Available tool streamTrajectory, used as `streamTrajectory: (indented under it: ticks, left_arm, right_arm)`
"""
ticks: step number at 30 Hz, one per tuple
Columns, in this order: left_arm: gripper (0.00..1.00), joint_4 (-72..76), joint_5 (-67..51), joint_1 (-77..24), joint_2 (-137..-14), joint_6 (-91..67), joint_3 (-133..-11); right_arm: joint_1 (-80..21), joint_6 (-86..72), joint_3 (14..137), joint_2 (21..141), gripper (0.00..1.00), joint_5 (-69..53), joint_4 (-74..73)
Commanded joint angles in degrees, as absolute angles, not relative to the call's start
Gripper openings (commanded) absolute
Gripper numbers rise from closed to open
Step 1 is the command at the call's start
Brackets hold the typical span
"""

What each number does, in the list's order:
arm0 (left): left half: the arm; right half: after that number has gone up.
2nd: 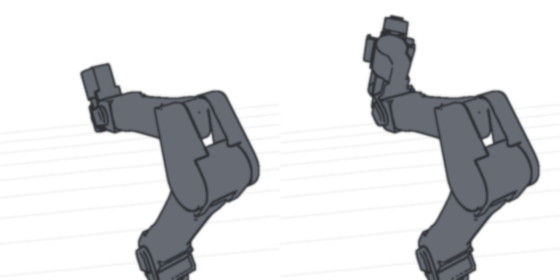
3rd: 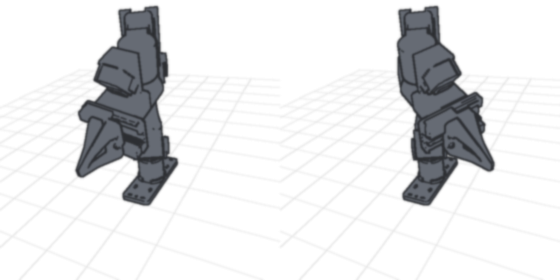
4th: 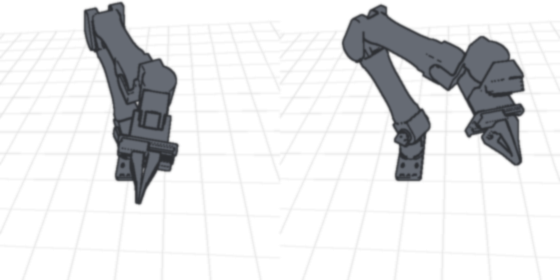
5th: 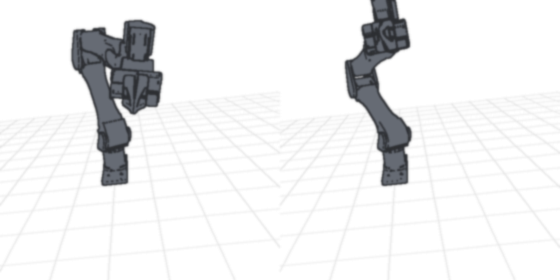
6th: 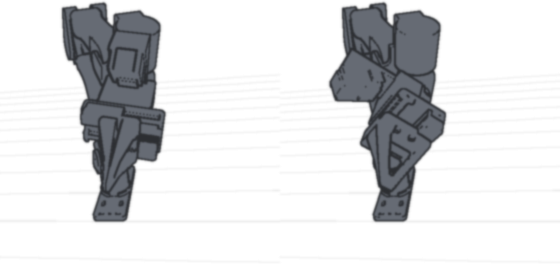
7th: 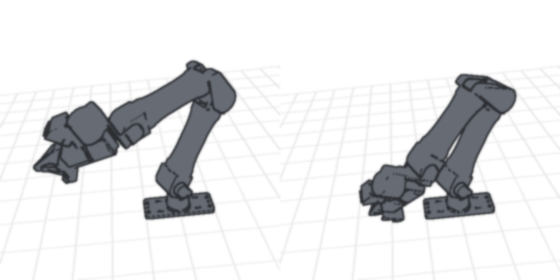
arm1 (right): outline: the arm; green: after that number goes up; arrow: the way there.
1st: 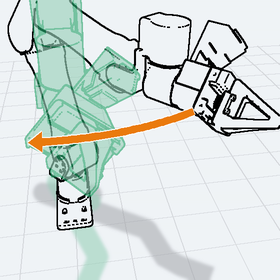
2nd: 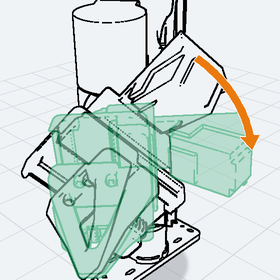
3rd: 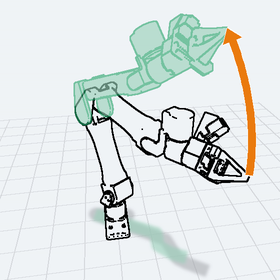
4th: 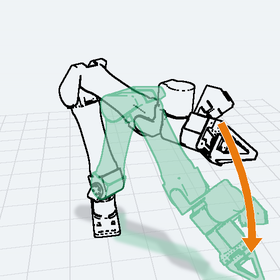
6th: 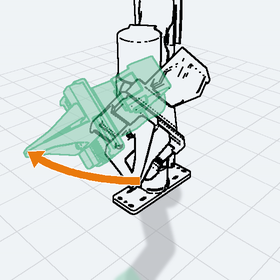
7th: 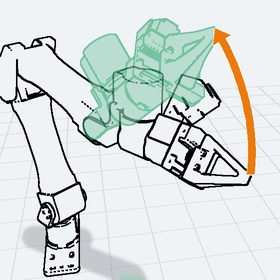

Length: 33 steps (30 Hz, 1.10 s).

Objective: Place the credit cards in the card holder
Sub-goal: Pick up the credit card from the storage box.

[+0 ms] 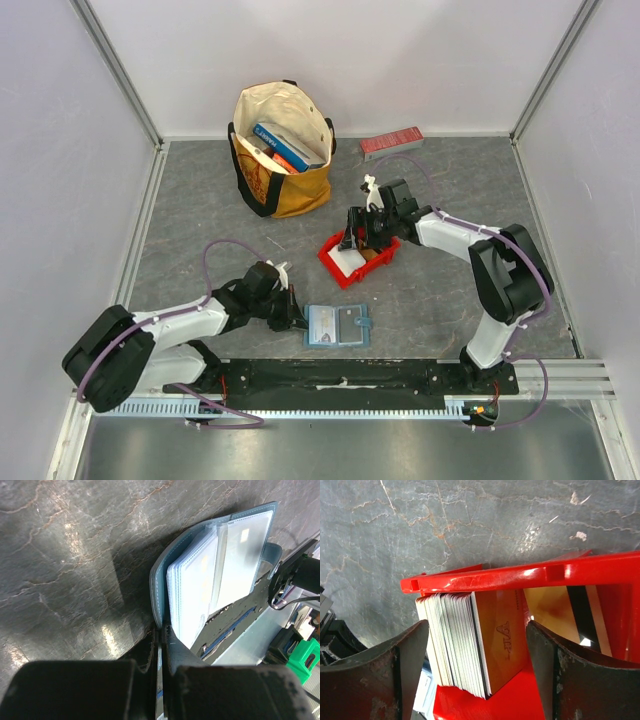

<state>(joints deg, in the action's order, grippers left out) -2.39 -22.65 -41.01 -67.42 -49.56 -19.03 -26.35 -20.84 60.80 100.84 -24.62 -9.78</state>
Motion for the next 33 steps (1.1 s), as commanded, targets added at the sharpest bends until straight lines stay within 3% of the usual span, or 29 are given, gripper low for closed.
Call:
streamTrajectory:
  ticks: [1,17,23,33]
  left_arm:
    - [0.02,-0.35,-23.38,-41.13,-68.55,-47.29,-20.83]
    - [0.02,-0.26,-23.73,-41.22,-69.08,-47.28,-20.74]
    - [0.02,-0.26,-23.82,-41.13,-68.99,-47.29,-20.65]
    - [0.02,-0.18,-24.08,-41.22,-69.34,-47.29,-20.65]
  right_arm:
    - [-26.1,-19.42,62.4,101.16,0.84,-29.18,-9.93]
    - [-26.02,-19.86,61.17,98.53,0.46,-31.47,-9.76]
    - [-26.1,-19.95,60.82,97.82,0.45,-30.59,-9.84]
    - [-26.02,-19.69,60.21,97.38,0.32,-30.15,-10.28]
